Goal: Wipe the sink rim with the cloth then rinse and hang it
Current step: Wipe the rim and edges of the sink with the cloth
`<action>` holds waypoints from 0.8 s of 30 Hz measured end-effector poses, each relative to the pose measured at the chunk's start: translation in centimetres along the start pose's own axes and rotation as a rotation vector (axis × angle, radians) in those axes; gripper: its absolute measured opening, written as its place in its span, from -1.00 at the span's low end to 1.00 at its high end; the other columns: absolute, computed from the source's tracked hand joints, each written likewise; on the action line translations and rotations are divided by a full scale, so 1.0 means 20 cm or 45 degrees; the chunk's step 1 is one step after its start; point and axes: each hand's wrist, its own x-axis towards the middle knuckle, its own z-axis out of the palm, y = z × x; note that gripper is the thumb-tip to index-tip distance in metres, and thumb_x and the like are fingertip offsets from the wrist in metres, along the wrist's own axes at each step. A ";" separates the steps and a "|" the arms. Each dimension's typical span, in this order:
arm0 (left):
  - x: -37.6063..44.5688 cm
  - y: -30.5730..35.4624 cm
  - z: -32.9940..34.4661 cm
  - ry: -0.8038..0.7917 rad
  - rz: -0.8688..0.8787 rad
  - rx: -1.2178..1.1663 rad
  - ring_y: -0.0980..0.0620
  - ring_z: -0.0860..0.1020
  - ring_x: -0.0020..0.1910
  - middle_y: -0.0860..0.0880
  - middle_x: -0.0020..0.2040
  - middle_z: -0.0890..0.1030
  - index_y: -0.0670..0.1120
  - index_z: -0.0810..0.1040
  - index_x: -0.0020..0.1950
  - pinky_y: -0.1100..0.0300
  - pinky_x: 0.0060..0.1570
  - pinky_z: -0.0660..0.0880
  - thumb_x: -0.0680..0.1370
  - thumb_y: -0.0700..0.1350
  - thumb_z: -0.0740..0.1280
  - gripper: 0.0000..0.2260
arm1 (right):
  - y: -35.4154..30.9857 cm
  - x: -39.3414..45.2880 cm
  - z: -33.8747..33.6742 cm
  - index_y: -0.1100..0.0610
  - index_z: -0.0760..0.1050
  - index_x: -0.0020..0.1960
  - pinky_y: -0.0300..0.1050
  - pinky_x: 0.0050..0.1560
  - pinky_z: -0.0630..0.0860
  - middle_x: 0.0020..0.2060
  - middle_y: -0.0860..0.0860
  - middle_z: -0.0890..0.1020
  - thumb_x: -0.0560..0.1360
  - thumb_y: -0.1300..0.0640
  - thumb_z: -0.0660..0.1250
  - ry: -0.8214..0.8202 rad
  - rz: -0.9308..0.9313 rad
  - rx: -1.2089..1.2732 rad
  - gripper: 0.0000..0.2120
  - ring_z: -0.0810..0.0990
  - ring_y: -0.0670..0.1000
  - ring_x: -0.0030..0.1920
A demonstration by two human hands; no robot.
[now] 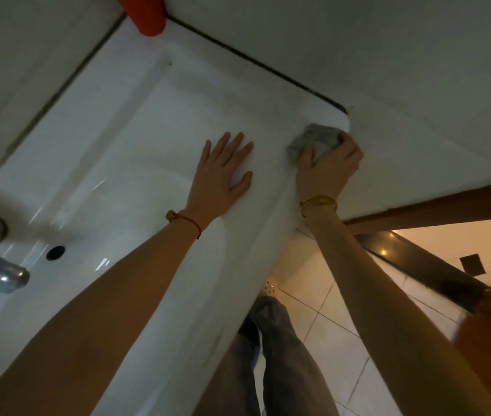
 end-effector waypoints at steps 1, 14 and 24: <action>0.00 0.00 0.00 0.004 -0.005 0.002 -0.12 0.15 0.58 -0.08 0.57 0.25 -0.04 0.28 0.55 -0.13 0.56 -0.02 0.64 0.05 0.17 -0.52 | 0.00 0.03 0.00 0.31 0.24 0.38 -0.18 0.27 0.21 0.32 0.25 0.32 0.49 0.08 0.32 -0.018 -0.001 -0.031 -0.43 0.35 0.20 0.26; -0.22 0.07 -0.11 -0.057 -0.013 -0.121 -0.13 0.20 0.56 -0.13 0.54 0.32 -0.14 0.34 0.51 -0.09 0.57 0.04 0.66 -0.02 0.18 -0.56 | 0.08 -0.51 -0.08 0.23 0.02 0.50 -0.05 0.48 0.17 0.40 0.18 0.21 0.48 0.10 0.37 -0.246 0.074 0.228 -0.25 0.26 0.11 0.39; -1.19 0.13 -0.27 -0.307 0.014 -0.244 -0.04 0.19 0.57 -0.05 0.54 0.31 -0.05 0.32 0.53 0.02 0.58 0.05 0.67 -0.01 0.19 -0.58 | 0.04 -0.66 -0.07 0.22 0.00 0.53 -0.04 0.40 0.20 0.38 0.22 0.25 0.52 0.03 0.31 -0.182 0.079 0.038 -0.26 0.30 0.19 0.36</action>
